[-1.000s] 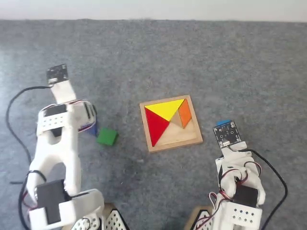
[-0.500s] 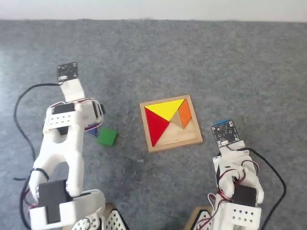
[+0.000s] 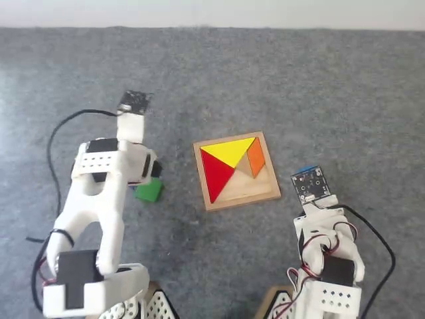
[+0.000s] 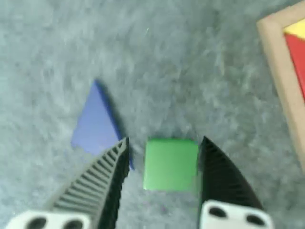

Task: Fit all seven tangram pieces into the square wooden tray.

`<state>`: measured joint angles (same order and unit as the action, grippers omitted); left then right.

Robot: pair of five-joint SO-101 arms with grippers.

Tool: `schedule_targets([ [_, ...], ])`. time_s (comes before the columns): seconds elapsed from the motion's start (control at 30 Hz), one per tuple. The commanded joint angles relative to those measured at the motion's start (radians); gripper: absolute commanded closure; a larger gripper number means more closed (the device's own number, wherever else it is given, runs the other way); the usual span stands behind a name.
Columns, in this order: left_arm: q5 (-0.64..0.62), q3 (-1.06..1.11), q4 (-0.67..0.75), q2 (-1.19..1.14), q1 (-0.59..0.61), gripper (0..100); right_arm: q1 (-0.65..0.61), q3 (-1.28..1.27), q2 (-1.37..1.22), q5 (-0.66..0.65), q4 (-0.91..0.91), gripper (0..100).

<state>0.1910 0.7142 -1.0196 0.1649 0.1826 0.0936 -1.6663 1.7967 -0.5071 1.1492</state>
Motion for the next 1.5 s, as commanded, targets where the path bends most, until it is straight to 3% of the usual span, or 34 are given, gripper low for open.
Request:
schedule_targets([
  [0.0,0.101,-0.051,-0.112,-0.003,-0.012,74,-0.004,-0.017,0.001,0.002,0.005,94.3],
  [0.33,0.143,-0.071,-0.138,-0.176,-0.035,74,-0.002,-0.017,0.001,0.002,0.005,94.3],
  [0.7,0.143,-0.193,-0.14,-0.333,0.035,74,-0.002,-0.017,0.001,0.002,0.005,94.4],
  [1.1,0.143,-0.196,-0.137,-0.341,0.025,90,-0.005,-0.017,0.001,0.002,0.005,94.4],
  [1.2,0.141,-0.196,-0.147,-0.339,-0.02,93,-0.005,-0.017,0.001,0.002,0.005,94.4],
  [1.47,0.014,-0.278,-0.298,-0.21,-0.313,93,-0.005,-0.017,0.001,0.002,0.005,94.4],
])
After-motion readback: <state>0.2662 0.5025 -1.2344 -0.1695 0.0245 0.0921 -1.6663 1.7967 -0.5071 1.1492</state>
